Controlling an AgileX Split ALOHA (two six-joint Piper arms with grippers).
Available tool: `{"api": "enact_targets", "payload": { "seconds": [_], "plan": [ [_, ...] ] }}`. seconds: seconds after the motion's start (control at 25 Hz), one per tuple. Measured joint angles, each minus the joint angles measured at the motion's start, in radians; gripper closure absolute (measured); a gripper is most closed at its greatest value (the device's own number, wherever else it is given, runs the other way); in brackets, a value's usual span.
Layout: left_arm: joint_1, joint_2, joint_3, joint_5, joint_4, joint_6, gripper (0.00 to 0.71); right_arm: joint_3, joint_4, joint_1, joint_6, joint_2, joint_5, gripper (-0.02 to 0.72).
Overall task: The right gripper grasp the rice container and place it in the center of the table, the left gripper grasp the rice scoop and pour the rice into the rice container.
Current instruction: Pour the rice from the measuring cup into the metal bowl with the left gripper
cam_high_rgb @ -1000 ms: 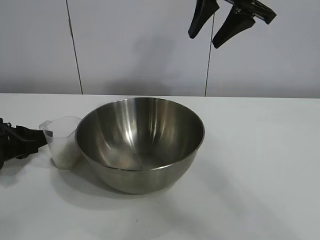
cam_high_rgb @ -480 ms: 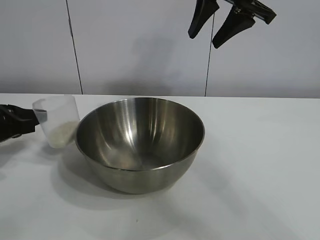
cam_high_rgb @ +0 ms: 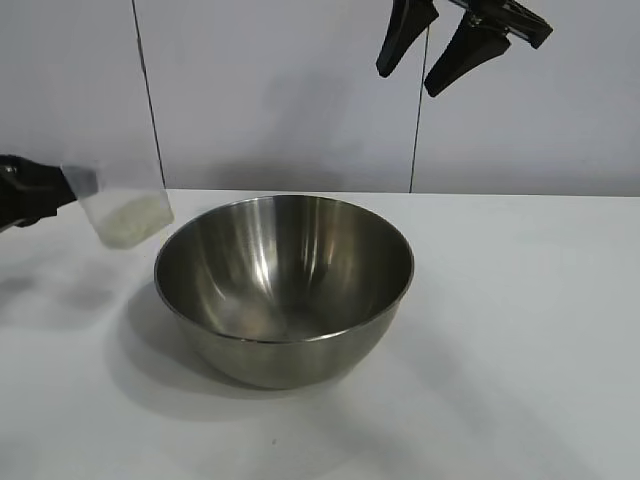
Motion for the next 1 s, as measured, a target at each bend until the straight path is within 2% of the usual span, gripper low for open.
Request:
{"api": "enact_targets", "payload": {
  "seconds": [0.16, 0.24, 0.36, 0.52, 0.6, 0.76, 0.84, 1.0],
  "plan": [
    [-0.006, -0.151, 0.001, 0.097, 0.08, -0.023, 0.701, 0.0, 0.002, 0.0, 0.0, 0.0, 0.0, 0.324],
    [-0.039, -0.217, 0.001, 0.156, 0.098, -0.033, 0.701, 0.0, 0.003, 0.0, 0.0, 0.0, 0.0, 0.324],
    [-0.143, -0.255, -0.018, 0.286, 0.111, -0.03, 0.701, 0.0, 0.008, 0.0, 0.0, 0.0, 0.0, 0.324],
    [-0.311, -0.222, -0.105, 0.513, 0.078, 0.044, 0.701, 0.0, 0.01, 0.0, 0.0, 0.0, 0.0, 0.324],
    [-0.382, -0.187, -0.155, 0.615, 0.016, 0.125, 0.701, 0.0, 0.01, 0.0, 0.0, 0.0, 0.0, 0.324],
    [-0.465, -0.116, -0.23, 0.745, -0.16, 0.374, 0.701, 0.0, 0.01, 0.0, 0.0, 0.0, 0.0, 0.324],
    [-0.492, -0.098, -0.239, 0.763, -0.277, 0.524, 0.701, 0.0, 0.01, 0.0, 0.0, 0.0, 0.0, 0.324],
    [-0.54, -0.096, -0.244, 0.763, -0.594, 0.896, 0.701, 0.0, 0.01, 0.0, 0.0, 0.0, -0.004, 0.324]
  ]
}}
